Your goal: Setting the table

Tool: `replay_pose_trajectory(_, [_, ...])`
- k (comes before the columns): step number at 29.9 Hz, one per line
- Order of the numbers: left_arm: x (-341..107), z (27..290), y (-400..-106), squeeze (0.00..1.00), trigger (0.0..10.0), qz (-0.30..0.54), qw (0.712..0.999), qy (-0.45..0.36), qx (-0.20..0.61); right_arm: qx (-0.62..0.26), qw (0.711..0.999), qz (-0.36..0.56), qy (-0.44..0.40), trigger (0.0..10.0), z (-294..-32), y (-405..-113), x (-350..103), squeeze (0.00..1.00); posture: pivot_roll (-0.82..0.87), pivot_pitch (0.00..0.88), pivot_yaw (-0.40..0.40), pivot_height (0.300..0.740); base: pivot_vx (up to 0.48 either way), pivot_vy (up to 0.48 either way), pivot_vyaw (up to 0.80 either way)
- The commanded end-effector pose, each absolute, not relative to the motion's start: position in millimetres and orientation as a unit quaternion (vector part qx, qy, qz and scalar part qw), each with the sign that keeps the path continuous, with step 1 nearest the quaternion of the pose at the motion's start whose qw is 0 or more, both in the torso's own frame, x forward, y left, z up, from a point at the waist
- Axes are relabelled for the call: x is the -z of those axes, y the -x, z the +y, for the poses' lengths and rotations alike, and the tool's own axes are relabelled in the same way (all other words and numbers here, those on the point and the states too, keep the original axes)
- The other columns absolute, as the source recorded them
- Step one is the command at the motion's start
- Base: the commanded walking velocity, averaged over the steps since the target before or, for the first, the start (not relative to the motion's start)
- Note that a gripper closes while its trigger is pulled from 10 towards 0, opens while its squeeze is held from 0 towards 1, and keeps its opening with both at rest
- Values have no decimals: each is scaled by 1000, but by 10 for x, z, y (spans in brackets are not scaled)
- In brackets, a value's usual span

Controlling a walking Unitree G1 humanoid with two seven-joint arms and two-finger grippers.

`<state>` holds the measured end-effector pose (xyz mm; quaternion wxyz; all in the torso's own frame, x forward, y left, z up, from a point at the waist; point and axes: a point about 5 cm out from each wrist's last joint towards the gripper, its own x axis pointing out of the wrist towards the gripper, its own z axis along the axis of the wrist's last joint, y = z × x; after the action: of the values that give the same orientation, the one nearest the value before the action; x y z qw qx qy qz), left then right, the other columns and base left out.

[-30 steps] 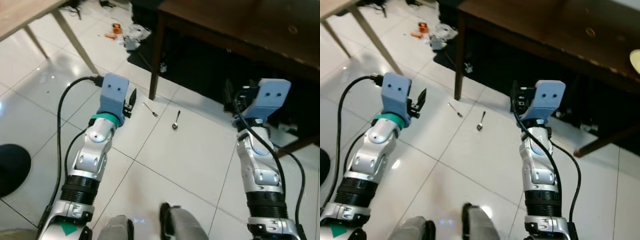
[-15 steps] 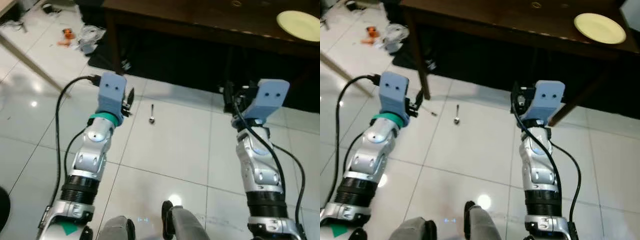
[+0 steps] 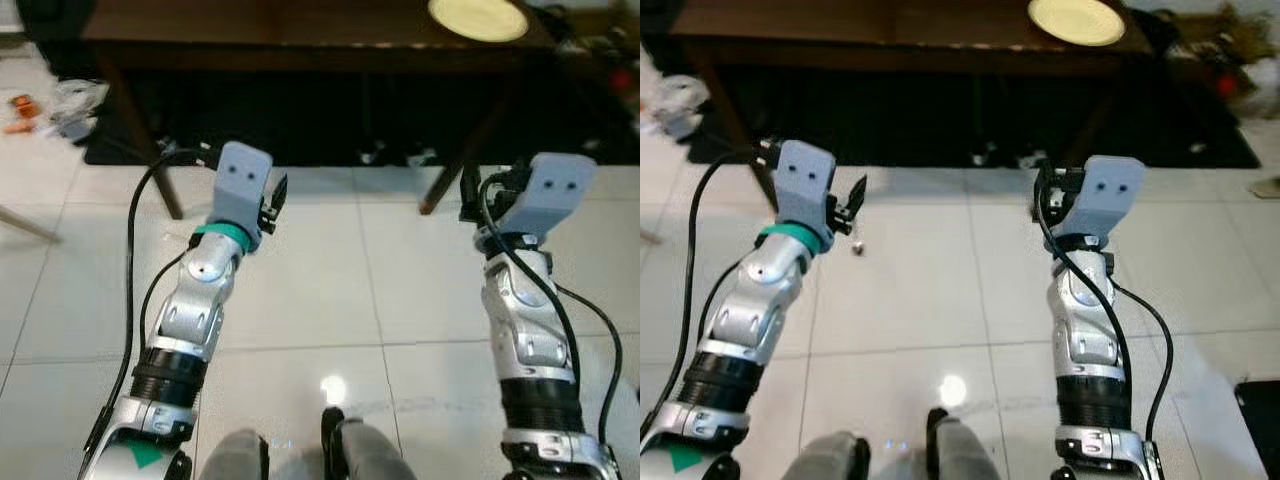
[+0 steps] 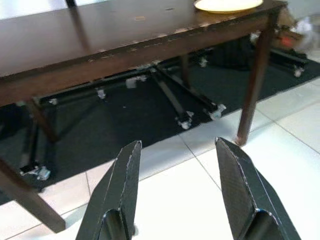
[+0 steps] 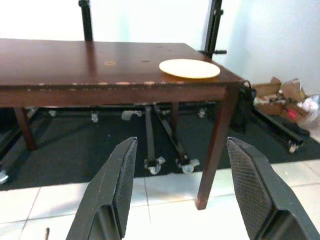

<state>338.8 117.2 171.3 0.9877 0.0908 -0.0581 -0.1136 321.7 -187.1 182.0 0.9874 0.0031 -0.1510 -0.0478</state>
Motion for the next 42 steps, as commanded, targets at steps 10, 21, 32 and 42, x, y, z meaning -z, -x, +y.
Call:
replay_pose_trajectory(10, [-1697, 1140, -3380, 0, 10000, -57, 986, -95, 121, 62, 989, -137, -2, 10000, -1944, -3194, -1746, 0, 157, 103, 30, 740, 0, 0, -800])
replay_pose_trajectory(21, [-1727, 1173, -3418, 0, 10000, -68, 986, -119, 94, 69, 986, -152, -1, 10000, -1947, -3203, -1815, 0, 157, 103, 27, 740, 263, 0, -218])
replay_pose_trajectory(32, [-1744, 1168, -3419, 0, 10000, -71, 986, -117, 99, 70, 985, -159, -6, 10000, -1939, -3203, -1843, 0, 159, 107, 30, 740, 480, 0, 0])
replay_pose_trajectory(42, [-1739, 1118, -3404, 0, 10000, -73, 983, -120, 115, 79, 985, -151, -13, 10000, -1972, -3204, -1824, 0, 156, 110, 33, 740, 480, 0, -800])
